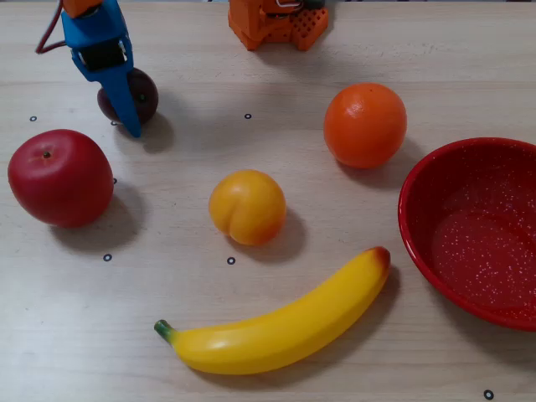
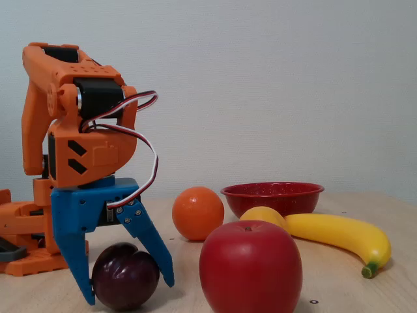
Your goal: Put plum in the red bowl.
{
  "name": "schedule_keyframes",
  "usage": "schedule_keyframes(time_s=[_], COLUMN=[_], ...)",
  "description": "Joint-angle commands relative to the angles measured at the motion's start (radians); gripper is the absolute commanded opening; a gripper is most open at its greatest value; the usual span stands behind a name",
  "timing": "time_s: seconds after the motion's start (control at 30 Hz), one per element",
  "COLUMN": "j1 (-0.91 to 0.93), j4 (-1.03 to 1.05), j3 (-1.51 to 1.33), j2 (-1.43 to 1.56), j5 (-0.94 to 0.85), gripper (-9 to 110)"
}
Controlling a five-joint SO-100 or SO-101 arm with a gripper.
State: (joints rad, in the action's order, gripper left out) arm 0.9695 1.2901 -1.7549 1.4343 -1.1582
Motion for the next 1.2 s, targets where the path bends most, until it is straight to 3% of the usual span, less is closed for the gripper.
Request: schedule_keyframes(time_s=[0.0, 0.3, 0.7, 1.17], j1=[0.026, 0.026, 0.04, 0.032], j4=[-0.023, -0.029, -0.038, 0.232], j3=[0.067, 0.071, 0.086, 0.288], j2=[0.029, 0.025, 0.046, 0.127], j5=[-0.037, -0.054, -0.084, -0.038], gripper=[27, 0, 0, 0])
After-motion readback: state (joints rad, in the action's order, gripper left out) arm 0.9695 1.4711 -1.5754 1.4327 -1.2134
